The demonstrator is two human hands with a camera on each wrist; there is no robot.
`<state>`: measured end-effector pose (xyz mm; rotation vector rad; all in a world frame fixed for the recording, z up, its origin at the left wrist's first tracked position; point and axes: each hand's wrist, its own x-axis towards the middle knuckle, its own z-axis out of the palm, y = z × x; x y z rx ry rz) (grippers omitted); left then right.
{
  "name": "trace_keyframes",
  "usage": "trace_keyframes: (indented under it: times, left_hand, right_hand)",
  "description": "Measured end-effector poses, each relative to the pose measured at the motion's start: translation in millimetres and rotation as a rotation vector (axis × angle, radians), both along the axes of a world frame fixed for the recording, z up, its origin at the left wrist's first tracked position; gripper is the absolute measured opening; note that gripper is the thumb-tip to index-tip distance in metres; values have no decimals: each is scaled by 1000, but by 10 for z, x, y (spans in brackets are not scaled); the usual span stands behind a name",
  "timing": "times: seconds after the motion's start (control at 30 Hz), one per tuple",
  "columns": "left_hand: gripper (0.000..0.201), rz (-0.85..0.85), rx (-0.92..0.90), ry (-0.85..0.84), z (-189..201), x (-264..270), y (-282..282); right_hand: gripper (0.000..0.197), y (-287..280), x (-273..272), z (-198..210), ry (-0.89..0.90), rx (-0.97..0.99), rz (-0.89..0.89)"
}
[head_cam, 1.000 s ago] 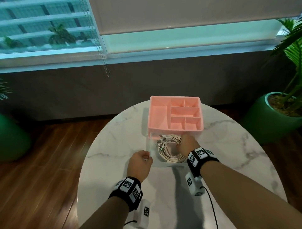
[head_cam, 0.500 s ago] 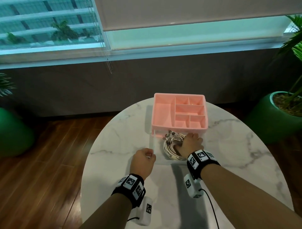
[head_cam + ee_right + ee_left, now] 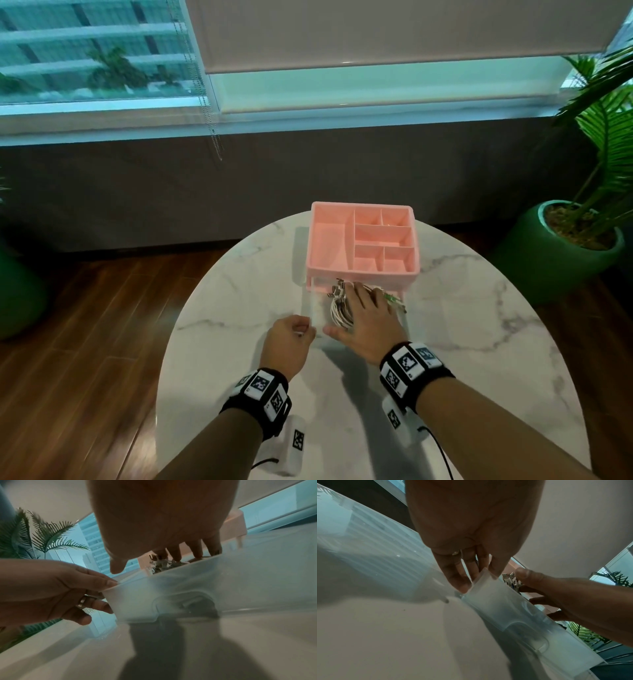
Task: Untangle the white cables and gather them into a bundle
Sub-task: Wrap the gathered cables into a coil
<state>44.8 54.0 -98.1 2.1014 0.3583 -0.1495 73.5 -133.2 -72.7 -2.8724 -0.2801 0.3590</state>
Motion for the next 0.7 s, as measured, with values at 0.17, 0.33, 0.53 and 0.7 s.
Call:
trace_keyframes:
  times: [0.17, 0.33, 0.53, 0.7]
  left_hand:
    - [30, -9, -106, 34, -52, -5, 64]
    - [30, -5, -136, 38, -103, 8, 62]
    - [33, -41, -156, 66, -137, 26, 123]
    - [26, -102, -218, 95, -157, -157, 310]
  right_hand:
    - [107, -90, 36, -2, 76, -33, 91]
    - [132, -151, 112, 31, 174, -101, 208]
    - [120, -113, 182, 12, 156, -139, 253]
    - [110, -177, 90, -102, 105, -85, 238]
